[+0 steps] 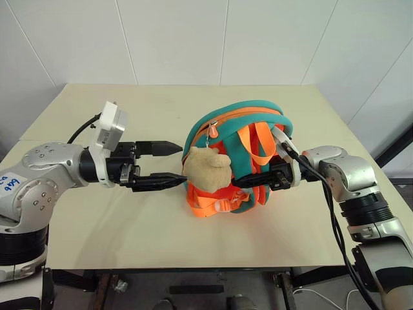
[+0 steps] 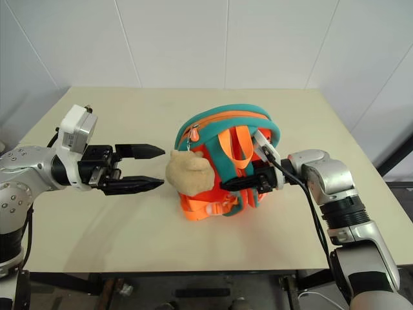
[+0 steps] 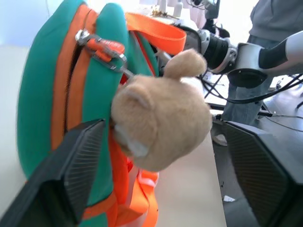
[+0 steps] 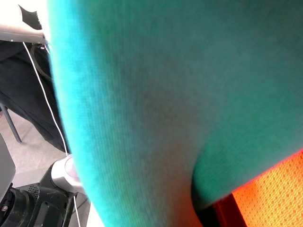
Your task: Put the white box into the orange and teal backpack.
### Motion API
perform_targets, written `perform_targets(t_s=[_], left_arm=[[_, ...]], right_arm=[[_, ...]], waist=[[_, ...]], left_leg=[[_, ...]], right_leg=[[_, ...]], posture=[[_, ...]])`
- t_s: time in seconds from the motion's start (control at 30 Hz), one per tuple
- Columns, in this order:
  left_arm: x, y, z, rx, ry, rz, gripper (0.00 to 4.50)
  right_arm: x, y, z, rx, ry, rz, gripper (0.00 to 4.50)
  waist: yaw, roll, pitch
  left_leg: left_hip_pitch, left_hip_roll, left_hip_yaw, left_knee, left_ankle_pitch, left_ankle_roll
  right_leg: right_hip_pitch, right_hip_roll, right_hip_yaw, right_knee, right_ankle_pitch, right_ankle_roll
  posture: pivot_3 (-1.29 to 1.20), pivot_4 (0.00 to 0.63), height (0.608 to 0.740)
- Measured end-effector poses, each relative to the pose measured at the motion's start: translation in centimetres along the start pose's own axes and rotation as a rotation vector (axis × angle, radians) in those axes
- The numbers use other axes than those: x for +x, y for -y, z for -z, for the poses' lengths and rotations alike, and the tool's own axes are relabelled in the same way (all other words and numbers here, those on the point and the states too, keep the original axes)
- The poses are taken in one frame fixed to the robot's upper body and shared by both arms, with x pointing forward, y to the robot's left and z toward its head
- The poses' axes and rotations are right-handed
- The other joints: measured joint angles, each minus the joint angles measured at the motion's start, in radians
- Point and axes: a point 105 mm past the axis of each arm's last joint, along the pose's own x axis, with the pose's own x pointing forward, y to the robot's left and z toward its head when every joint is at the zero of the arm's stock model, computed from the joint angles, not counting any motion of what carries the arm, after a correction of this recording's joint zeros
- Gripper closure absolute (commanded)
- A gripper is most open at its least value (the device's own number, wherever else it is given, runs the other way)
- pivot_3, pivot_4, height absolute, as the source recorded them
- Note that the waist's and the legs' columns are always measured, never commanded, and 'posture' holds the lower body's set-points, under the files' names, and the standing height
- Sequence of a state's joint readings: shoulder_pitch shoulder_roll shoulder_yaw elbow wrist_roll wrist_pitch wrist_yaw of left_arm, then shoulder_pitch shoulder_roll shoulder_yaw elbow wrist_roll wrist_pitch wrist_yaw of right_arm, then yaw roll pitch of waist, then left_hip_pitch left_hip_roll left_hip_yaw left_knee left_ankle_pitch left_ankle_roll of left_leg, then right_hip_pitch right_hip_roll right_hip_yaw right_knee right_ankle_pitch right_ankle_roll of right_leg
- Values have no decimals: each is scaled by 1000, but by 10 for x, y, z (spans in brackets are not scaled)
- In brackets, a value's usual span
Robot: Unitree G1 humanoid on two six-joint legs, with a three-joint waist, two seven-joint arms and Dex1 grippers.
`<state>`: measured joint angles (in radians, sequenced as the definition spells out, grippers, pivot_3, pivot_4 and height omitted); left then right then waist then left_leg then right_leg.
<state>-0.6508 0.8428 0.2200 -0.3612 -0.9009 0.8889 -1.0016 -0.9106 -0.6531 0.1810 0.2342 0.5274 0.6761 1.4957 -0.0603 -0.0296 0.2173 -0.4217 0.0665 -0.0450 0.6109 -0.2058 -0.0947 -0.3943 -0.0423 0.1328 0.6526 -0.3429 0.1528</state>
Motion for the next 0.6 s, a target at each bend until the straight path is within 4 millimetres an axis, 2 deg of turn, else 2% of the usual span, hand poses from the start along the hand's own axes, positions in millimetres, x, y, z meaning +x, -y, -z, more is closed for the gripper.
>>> perform_targets(t_s=[0.1, 0.37, 0.47, 0.6], left_arm=[[4, 3, 4, -4, -12, 13, 278], [30, -2, 20, 49, -8, 30, 278], [36, -5, 21, 41, 31, 29, 870], [35, -8, 16, 49, 58, 5, 2061]], right_arm=[[0, 0, 0, 2, 1, 1, 4500], [3, 1, 0, 1, 9, -8, 4500], [3, 1, 0, 1, 9, -8, 4500], [3, 1, 0, 1, 9, -8, 4500]], waist=[[0, 0, 0], [1, 0, 0], [0, 0, 0], [0, 0, 0]], left_leg=[[0, 0, 0, 0, 0, 0], [0, 0, 0, 0, 0, 0], [0, 0, 0, 0, 0, 0], [0, 0, 0, 0, 0, 0]], right_leg=[[0, 0, 0, 0, 0, 0], [0, 0, 0, 0, 0, 0], [0, 0, 0, -1, 0, 0], [0, 0, 0, 0, 0, 0]], posture=[[0, 150, 740], [0, 150, 740], [0, 150, 740], [0, 150, 740]])
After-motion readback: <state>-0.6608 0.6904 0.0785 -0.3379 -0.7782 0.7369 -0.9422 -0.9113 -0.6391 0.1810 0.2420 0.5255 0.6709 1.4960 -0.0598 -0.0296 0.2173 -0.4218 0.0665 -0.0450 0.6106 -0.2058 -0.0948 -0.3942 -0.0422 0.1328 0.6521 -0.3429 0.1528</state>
